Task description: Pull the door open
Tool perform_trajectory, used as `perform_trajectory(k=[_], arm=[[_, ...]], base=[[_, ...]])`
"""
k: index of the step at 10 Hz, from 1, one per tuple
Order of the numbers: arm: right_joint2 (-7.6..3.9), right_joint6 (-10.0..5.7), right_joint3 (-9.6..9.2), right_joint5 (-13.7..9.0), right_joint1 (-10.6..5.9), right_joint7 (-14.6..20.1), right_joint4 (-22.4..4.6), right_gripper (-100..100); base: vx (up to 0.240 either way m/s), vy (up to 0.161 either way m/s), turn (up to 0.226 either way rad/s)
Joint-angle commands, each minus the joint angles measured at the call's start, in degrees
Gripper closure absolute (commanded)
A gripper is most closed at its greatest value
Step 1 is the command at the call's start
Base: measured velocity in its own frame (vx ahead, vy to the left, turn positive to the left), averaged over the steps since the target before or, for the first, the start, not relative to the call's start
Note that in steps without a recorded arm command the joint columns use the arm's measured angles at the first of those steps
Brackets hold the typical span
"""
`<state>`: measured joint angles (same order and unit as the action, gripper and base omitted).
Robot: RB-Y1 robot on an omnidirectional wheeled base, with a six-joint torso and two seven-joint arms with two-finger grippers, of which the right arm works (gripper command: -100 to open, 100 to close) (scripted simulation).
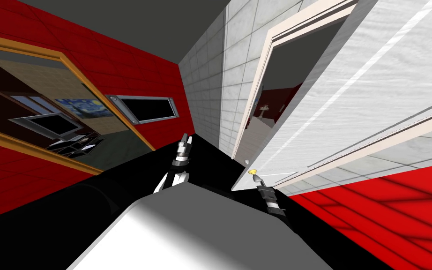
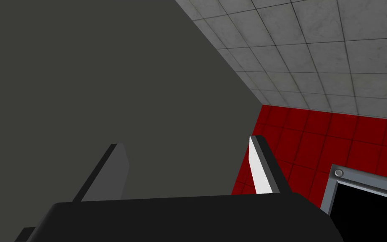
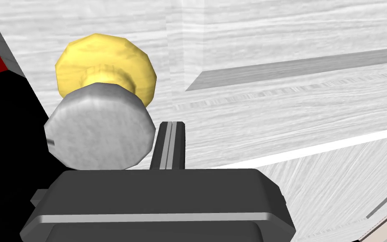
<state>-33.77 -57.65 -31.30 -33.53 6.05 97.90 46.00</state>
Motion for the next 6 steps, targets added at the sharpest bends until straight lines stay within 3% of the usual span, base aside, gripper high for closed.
perform_trajectory(k=[1,6], arm=[[0.68,-1.05,-1.70,0.93,0.49,0.45,0.85,-100],[0.54,-2.58,-2.78,1.51,0.64,1.01,0.66,-100]], base=[[-0.084,-0.059,0.057],[-0.051,-0.036,0.028]])
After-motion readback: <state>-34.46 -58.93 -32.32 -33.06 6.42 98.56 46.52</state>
